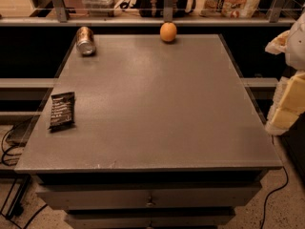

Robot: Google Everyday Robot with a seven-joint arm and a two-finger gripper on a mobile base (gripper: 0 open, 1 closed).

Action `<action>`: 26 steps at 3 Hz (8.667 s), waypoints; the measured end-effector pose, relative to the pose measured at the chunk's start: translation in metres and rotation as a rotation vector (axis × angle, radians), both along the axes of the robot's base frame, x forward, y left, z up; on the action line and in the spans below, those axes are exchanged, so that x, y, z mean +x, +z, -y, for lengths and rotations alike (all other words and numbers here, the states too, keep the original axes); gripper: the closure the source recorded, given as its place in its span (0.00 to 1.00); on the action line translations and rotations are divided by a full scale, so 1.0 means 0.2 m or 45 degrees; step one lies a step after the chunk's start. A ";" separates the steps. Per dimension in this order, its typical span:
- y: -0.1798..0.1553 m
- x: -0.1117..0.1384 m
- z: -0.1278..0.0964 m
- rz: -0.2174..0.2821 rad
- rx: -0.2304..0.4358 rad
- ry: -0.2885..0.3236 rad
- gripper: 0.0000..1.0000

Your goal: Move rxbar chocolate near orange can

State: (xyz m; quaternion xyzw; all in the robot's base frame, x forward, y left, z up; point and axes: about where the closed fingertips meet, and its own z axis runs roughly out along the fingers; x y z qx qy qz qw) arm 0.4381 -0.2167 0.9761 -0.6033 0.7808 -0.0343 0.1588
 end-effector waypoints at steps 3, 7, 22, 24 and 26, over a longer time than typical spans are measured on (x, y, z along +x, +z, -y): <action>0.00 0.08 -0.14 0.036 0.172 0.086 0.00; -0.17 0.33 -0.84 -0.011 0.556 0.337 0.00; -0.75 0.47 -2.35 -0.058 1.201 0.675 0.64; -0.69 0.52 -2.27 -0.028 1.212 0.629 1.00; -0.44 0.75 -1.83 0.114 1.190 0.494 1.00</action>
Offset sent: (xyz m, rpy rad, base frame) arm 0.0086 0.0104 -0.0024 0.0555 -0.0001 0.0359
